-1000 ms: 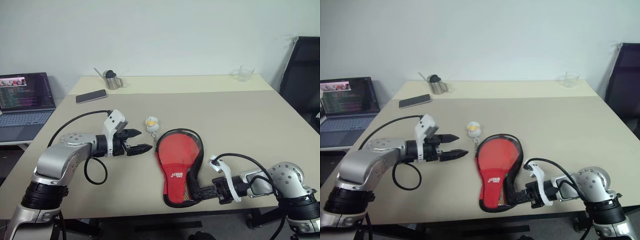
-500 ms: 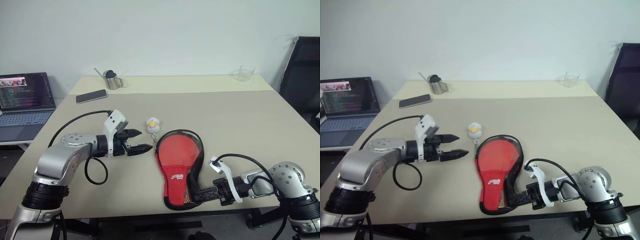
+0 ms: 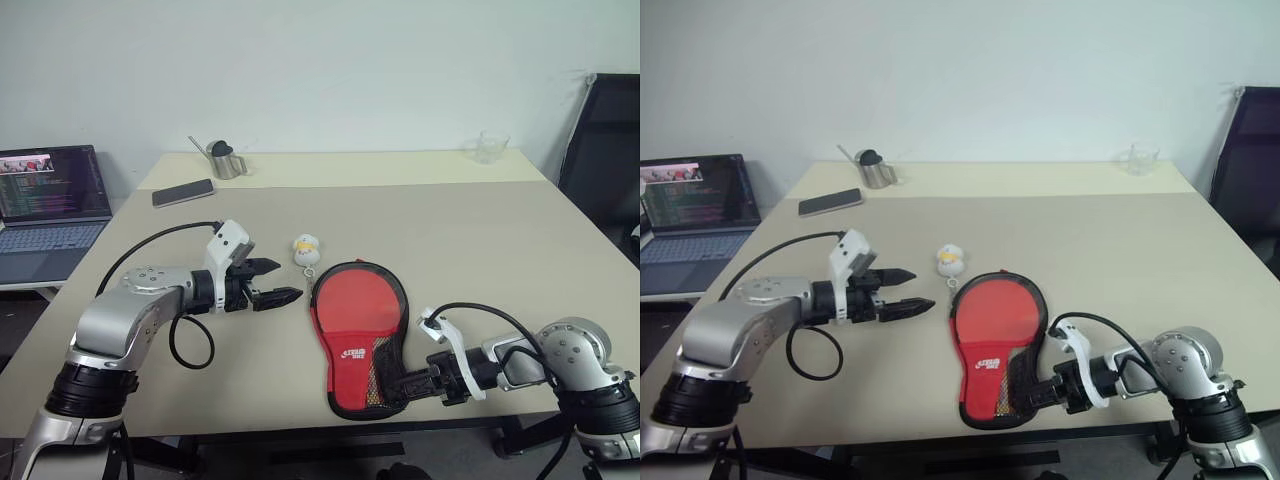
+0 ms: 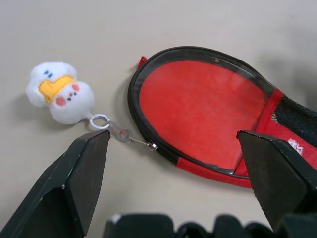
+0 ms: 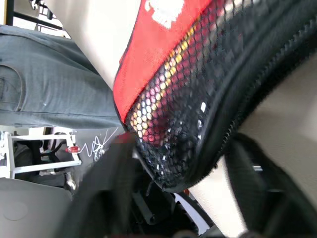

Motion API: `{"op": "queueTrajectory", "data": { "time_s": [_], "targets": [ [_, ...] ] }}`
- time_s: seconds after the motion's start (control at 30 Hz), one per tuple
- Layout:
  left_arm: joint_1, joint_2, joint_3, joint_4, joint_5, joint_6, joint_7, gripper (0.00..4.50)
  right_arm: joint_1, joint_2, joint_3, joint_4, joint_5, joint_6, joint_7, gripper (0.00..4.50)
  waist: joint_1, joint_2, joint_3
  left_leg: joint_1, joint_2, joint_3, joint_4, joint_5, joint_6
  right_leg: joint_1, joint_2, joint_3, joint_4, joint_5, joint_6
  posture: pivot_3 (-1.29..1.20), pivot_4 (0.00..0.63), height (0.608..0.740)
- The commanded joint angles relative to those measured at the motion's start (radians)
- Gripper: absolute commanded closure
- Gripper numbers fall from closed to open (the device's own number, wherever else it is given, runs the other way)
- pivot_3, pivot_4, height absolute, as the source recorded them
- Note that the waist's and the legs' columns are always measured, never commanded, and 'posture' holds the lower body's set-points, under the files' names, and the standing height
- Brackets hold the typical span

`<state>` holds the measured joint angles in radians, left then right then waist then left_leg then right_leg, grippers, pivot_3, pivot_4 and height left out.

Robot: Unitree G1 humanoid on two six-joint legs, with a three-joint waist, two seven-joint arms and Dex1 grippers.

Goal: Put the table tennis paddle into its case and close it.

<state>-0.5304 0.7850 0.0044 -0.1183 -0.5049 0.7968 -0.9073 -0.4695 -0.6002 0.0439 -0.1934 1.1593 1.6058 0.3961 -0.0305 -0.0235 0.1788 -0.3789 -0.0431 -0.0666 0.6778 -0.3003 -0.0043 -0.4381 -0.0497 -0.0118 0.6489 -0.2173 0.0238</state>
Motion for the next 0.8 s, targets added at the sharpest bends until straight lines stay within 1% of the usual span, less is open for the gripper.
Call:
{"op": "queueTrajectory", "data": {
  "time_s": [0.03,0.07,0.17,0.23,0.3,0.33,0.4,0.47,0.5,0.57,0.6,0.67,0.73,0.8],
  "targets": [
    [-0.026,-0.004,0.026,-0.008,0.005,-0.031,0.002,0.00,-0.028,-0.093,-0.032,-0.044,-0.029,-0.026,0.075,0.47,0.002,0.000,0.000,0.000,0.000,0.000,0.000,0.000,0.000,0.000,0.000,0.000,0.000,0.000,0.000,0.00,0.150,0.740],
    [-0.026,-0.005,0.028,-0.006,0.006,-0.034,0.004,0.00,-0.029,-0.117,-0.031,-0.046,-0.039,-0.038,0.094,0.07,0.003,0.000,0.000,0.000,0.000,0.000,0.000,0.000,0.000,0.000,0.000,0.000,0.000,0.000,0.001,0.00,0.150,0.740],
    [-0.021,-0.008,0.042,0.007,0.014,-0.051,0.016,0.00,-0.049,-0.250,-0.011,-0.072,-0.118,-0.114,0.169,0.03,0.005,0.000,0.000,-0.001,-0.001,0.000,0.001,0.000,0.000,0.000,0.000,0.000,-0.001,0.001,0.001,0.00,0.150,0.740],
    [-0.020,-0.014,0.053,0.017,0.018,-0.061,0.028,0.00,-0.065,-0.335,0.025,-0.105,-0.182,-0.179,0.225,0.03,0.006,0.000,0.000,-0.001,-0.001,0.000,0.001,0.000,0.000,0.000,0.000,0.000,-0.001,0.001,0.001,0.00,0.150,0.740],
    [-0.025,-0.026,0.062,0.034,0.026,-0.073,0.051,0.00,-0.097,-0.401,0.062,-0.107,-0.265,-0.262,0.275,0.03,0.003,0.000,0.000,-0.001,0.000,0.000,0.001,0.000,0.000,0.000,0.000,0.000,-0.001,0.001,0.001,0.00,0.150,0.740],
    [-0.031,-0.036,0.068,0.046,0.030,-0.077,0.065,0.00,-0.121,-0.417,0.076,-0.095,-0.302,-0.302,0.297,0.03,0.002,0.000,0.000,0.000,0.000,0.001,0.001,0.000,0.000,0.000,0.000,0.000,-0.001,0.001,0.001,0.00,0.150,0.740],
    [-0.051,-0.057,0.067,0.074,0.043,-0.089,0.091,0.00,-0.197,-0.378,0.084,-0.044,-0.361,-0.369,0.298,0.03,0.000,0.000,0.000,0.000,0.000,0.001,0.001,0.000,0.000,0.000,0.000,0.000,-0.001,0.001,0.001,0.00,0.150,0.740],
    [-0.075,-0.075,0.058,0.101,0.062,-0.105,0.110,0.00,-0.260,-0.274,0.074,0.005,-0.411,-0.455,0.258,0.03,-0.001,-0.001,0.000,0.000,0.000,0.002,0.001,0.000,0.000,0.000,0.000,0.000,-0.001,0.001,0.001,0.00,0.150,0.740],
    [-0.090,-0.086,0.058,0.114,0.066,-0.108,0.118,0.00,-0.276,-0.200,0.059,0.021,-0.443,-0.534,0.224,0.03,-0.001,-0.002,0.001,0.001,0.001,0.003,0.002,0.000,0.000,0.000,0.000,0.001,-0.001,0.001,0.001,0.00,0.150,0.740],
    [-0.117,-0.100,0.057,0.133,0.075,-0.116,0.131,0.00,-0.280,-0.065,0.034,0.033,-0.501,-0.670,0.157,0.03,0.001,-0.003,0.000,0.001,0.001,0.003,0.002,0.001,-0.001,0.000,0.000,0.001,0.000,0.002,0.000,0.00,0.150,0.740],
    [-0.129,-0.107,0.061,0.141,0.076,-0.116,0.137,0.00,-0.275,-0.019,0.040,0.030,-0.531,-0.720,0.145,0.03,0.002,-0.002,0.000,0.001,0.001,0.002,0.002,0.001,-0.001,0.000,0.000,0.001,0.000,0.003,0.000,0.00,0.150,0.740],
    [-0.146,-0.115,0.064,0.154,0.080,-0.113,0.149,0.00,-0.265,0.054,0.058,0.040,-0.572,-0.769,0.132,0.03,0.004,-0.002,0.000,-0.003,0.000,0.002,0.002,0.003,-0.004,-0.003,0.000,0.001,0.000,0.003,0.000,0.00,0.150,0.740],
    [-0.163,-0.123,0.058,0.171,0.089,-0.102,0.169,0.00,-0.247,0.131,0.107,0.069,-0.627,-0.830,0.121,0.03,0.006,-0.003,0.000,-0.004,0.000,0.002,0.001,0.003,-0.005,-0.004,-0.001,0.001,-0.002,0.003,0.000,0.00,0.150,0.740],
    [-0.178,-0.132,0.052,0.189,0.098,-0.089,0.190,0.00,-0.232,0.184,0.128,0.097,-0.661,-0.872,0.124,0.03,0.007,-0.003,0.000,-0.004,-0.001,0.001,0.001,0.003,-0.005,-0.004,-0.002,0.001,-0.003,0.003,0.000,0.00,0.150,0.740]
  ]
}}
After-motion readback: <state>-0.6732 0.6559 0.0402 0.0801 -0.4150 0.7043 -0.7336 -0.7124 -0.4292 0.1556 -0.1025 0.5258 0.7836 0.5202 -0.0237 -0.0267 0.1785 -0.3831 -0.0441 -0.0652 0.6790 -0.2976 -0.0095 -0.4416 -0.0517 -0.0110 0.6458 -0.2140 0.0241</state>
